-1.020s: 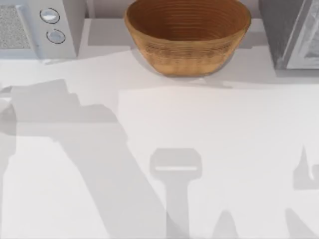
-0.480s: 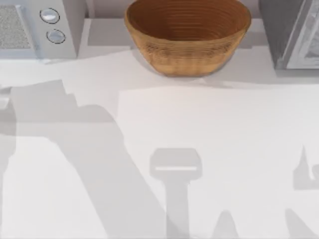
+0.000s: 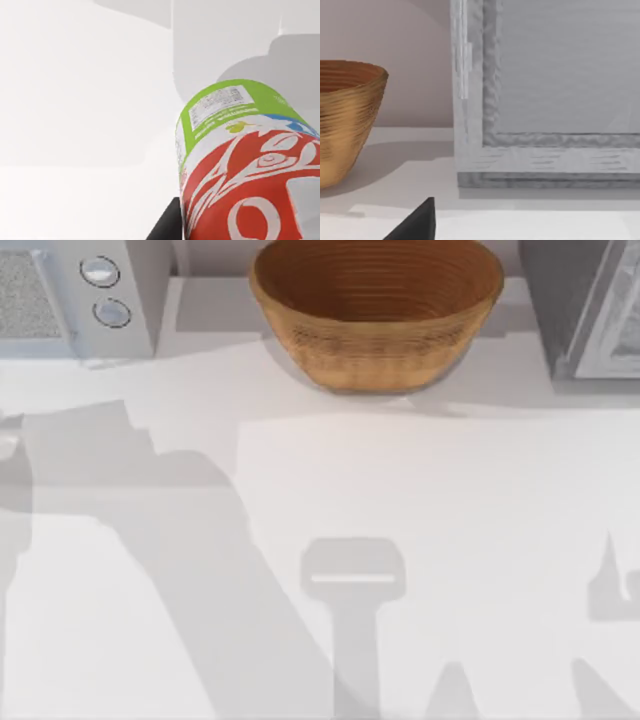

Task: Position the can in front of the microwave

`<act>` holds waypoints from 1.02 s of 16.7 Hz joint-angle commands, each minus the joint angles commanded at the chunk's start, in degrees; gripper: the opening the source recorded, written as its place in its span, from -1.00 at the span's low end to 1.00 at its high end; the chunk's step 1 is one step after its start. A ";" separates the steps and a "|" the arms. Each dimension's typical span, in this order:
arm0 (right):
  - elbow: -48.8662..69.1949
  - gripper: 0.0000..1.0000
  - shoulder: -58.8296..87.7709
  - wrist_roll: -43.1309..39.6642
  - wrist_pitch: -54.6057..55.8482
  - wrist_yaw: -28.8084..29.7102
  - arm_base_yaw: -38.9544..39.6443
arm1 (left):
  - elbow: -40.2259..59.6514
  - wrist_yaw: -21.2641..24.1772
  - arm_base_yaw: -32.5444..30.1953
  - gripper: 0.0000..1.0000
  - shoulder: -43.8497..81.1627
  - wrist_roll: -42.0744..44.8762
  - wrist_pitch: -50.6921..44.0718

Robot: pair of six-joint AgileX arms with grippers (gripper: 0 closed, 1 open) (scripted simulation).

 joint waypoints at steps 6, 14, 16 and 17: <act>0.00 1.00 0.00 0.00 0.00 0.00 0.00 | 0.00 0.00 0.00 1.00 0.00 0.00 0.00; 0.00 1.00 0.00 0.00 0.00 0.00 0.00 | 0.19 0.00 -0.07 1.00 0.06 0.01 -0.17; 0.00 1.00 0.00 0.00 0.00 0.00 0.00 | 2.02 -0.01 -0.06 1.00 0.33 0.01 -1.86; 0.00 1.00 0.00 0.00 0.00 0.00 0.00 | 3.45 -0.02 -0.06 1.00 0.50 0.00 -3.15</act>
